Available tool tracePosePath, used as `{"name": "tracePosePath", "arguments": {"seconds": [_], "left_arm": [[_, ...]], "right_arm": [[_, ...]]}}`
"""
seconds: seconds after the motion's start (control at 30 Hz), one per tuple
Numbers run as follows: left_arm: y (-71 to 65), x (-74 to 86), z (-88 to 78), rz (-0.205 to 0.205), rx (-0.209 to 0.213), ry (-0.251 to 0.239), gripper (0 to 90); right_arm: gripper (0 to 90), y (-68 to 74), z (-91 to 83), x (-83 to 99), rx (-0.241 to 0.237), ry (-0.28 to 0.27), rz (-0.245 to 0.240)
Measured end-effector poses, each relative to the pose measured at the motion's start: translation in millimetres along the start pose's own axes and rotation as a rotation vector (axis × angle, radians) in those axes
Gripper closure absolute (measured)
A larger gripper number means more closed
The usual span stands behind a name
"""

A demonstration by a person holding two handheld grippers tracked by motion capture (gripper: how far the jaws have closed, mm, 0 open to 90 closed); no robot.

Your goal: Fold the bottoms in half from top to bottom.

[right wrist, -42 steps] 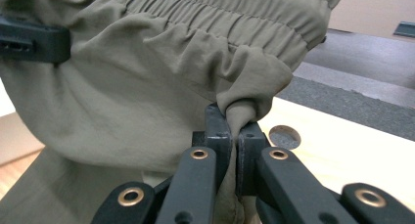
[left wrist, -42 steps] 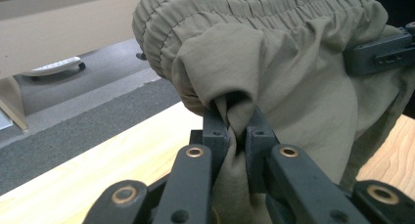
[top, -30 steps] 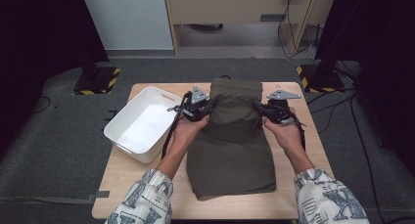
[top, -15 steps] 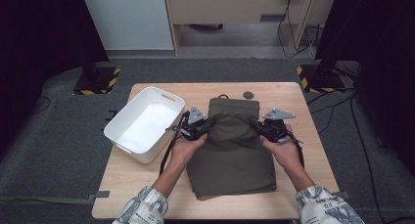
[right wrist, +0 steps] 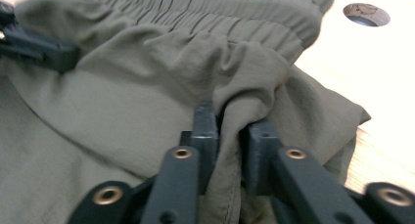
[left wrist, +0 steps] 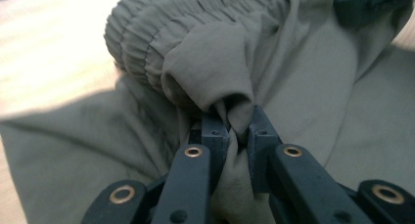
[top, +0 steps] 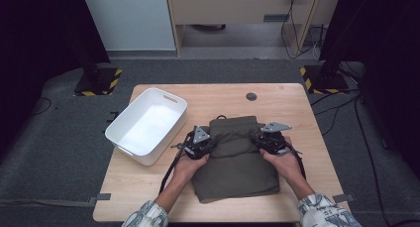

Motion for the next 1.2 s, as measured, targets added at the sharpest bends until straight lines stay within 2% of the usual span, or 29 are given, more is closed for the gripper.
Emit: {"name": "tracePosePath", "arguments": {"seconds": [0.07,0.2,0.27,0.37,0.4,0.43,0.53,0.63,0.73,0.8,0.87,0.93,1.03,1.1,1.13,1.2], "left_arm": [[-1.3,2.3,2.8,0.007,-0.002,0.015,81.3],[-5.5,6.2,9.0,0.009,-0.011,0.032,81.5],[-5.6,5.4,10.9,0.001,-0.020,0.040,81.7],[-6.9,3.5,14.2,0.000,-0.026,0.044,81.9],[-7.1,2.5,15.6,-0.002,-0.029,0.045,82.0],[-6.9,1.5,17.4,-0.005,-0.032,0.047,82.1],[-5.0,-3.2,24.7,-0.011,-0.052,0.049,82.4],[-2.3,-9.3,34.0,-0.028,-0.066,0.046,82.5],[4.0,-16.6,45.8,-0.032,-0.097,0.044,82.4],[10.1,-20.5,52.8,-0.019,-0.115,0.044,82.3],[15.5,-22.4,56.3,-0.017,-0.112,0.042,81.5],[20.0,-22.4,56.0,-0.030,-0.098,0.039,79.7],[23.1,-24.0,50.5,-0.051,-0.087,0.020,69.8],[22.2,-27.9,44.3,-0.028,-0.098,0.011,55.1],[21.4,-30.1,39.9,-0.019,-0.099,0.002,53.1],[20.9,-35.5,30.3,-0.029,-0.101,-0.017,49.3]], "right_arm": [[63.0,-0.5,0.5,-2.0,-0.002,-0.005,0.014],[47.6,-1.7,0.0,-6.4,-0.017,0.008,0.060],[41.6,-1.9,-0.4,-6.8,-0.024,0.019,0.081],[36.6,-4.6,-2.4,-4.9,-0.004,0.037,0.111],[38.3,-6.1,-3.3,-3.4,0.001,0.048,0.124],[45.0,-7.2,-3.9,-1.9,0.002,0.055,0.133],[63.9,-11.2,-2.8,2.5,0.027,0.082,0.102],[75.8,-21.3,3.1,-0.7,0.031,0.078,0.115],[80.8,-33.7,13.1,-10.1,0.051,0.062,0.110],[80.8,-41.8,21.7,-15.6,0.071,0.056,0.109],[80.0,-46.7,28.9,-17.6,0.077,0.058,0.121],[76.3,-47.6,31.4,-17.9,0.079,0.058,0.121],[61.3,-48.2,27.4,-17.5,0.084,0.056,0.126],[52.3,-48.6,22.0,-17.2,0.085,0.063,0.121],[48.7,-48.4,18.8,-17.7,0.097,0.063,0.118],[42.4,-47.0,12.5,-20.1,0.084,0.046,0.115]]}}
Point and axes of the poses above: each handheld gripper's, and its own axes: z roughly forward along the jaws, x roughly out of its underside, y roughly to its left, the point moved 4 cm from there along z, roughly forward along the jaws, and after that the axes turned 10 degrees about -x, right-handed, at the moved point
